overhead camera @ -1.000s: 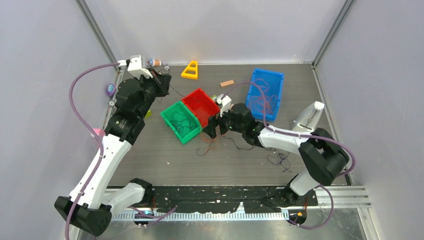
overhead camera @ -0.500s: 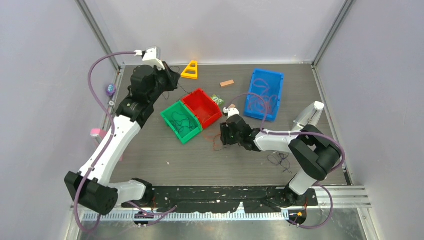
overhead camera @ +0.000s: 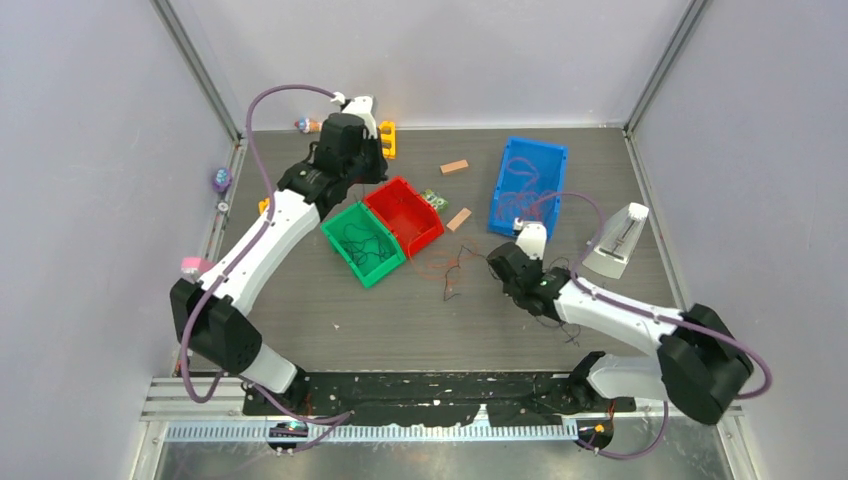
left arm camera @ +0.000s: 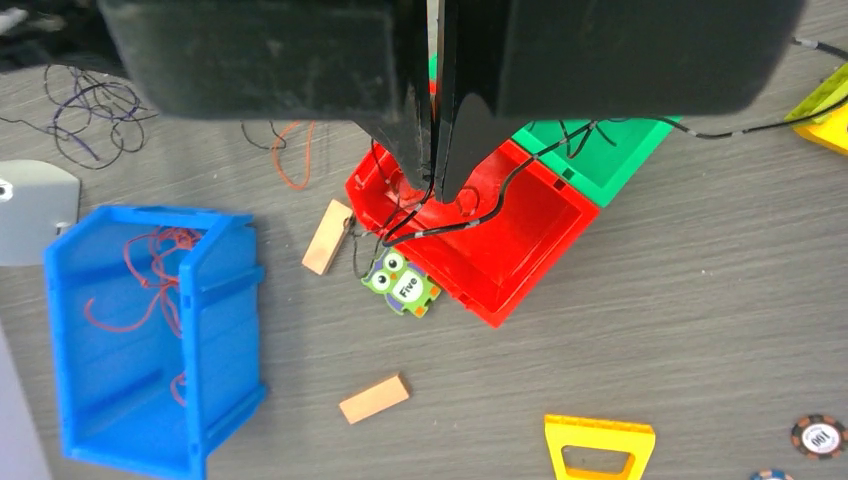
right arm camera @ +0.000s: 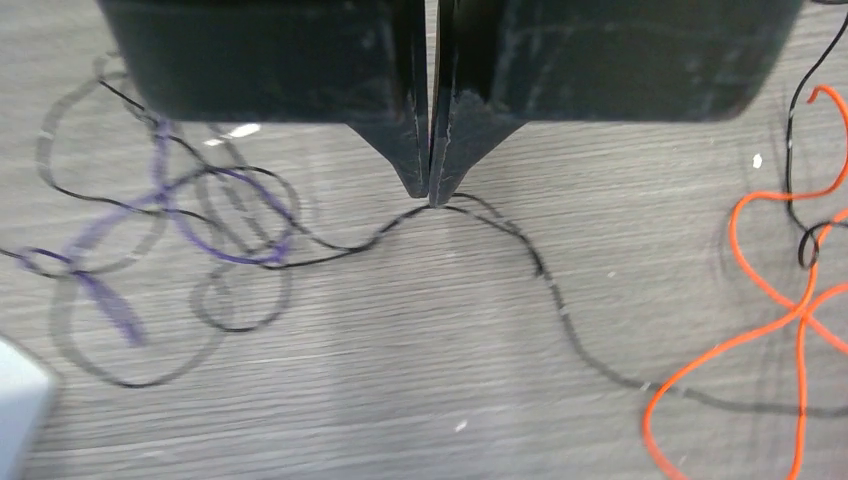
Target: Untangle the cables
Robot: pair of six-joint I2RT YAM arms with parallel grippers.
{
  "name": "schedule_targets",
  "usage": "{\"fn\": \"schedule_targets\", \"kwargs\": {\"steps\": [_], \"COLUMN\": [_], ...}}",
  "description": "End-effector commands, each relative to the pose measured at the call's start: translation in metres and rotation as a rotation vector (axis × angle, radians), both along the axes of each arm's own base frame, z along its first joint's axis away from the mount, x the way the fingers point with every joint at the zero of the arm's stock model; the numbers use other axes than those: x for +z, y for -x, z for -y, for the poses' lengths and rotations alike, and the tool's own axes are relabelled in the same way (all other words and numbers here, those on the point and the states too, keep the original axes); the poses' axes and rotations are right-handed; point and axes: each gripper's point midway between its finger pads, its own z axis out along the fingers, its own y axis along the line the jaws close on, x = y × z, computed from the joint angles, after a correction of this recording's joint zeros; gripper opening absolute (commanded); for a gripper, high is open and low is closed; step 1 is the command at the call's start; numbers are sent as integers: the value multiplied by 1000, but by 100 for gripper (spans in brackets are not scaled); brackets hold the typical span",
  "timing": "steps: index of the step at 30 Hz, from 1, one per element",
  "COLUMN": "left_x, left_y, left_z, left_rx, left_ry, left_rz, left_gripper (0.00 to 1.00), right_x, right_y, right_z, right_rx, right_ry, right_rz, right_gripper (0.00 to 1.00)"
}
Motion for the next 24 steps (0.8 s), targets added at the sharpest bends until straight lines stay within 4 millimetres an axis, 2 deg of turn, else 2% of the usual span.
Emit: {"fn": "schedule_targets", "kwargs": {"steps": [1,3,7,10,15,18,21,24], "left_x": [-1,-10,-3,14,60,80,87,80], "left_y": [-9,-11,-8,-3,9,18,21,20], "left_z": [1,0,-9,-14,-3,-1,-9,-15], "left_rx": [9,14,43,48,-25,-66,-68,-68], "left_ry": [-72,-113,-172,-161,-43,-23,-79,-156], "left_rz": [-22,-52,-31,17,153,194,185,156], "left_gripper": [0,0,0,0,0,0,0,0], "right_x": [44,55,63,61,54,54,55,58], "right_y": [-3,-3,-4,-5,-6,-6,-6,-5], "right_z": [46,50,49,46,40,39,40,40], "right_rx": [-218,-228,-218,-206,-176,-171,-167,-162], "right_ry": [57,41,12,8,12,10,2,-5], "right_rz": [161,194,219,213,189,189,196,205], "right_gripper": [5,5,5,5,5,5,6,6]}}
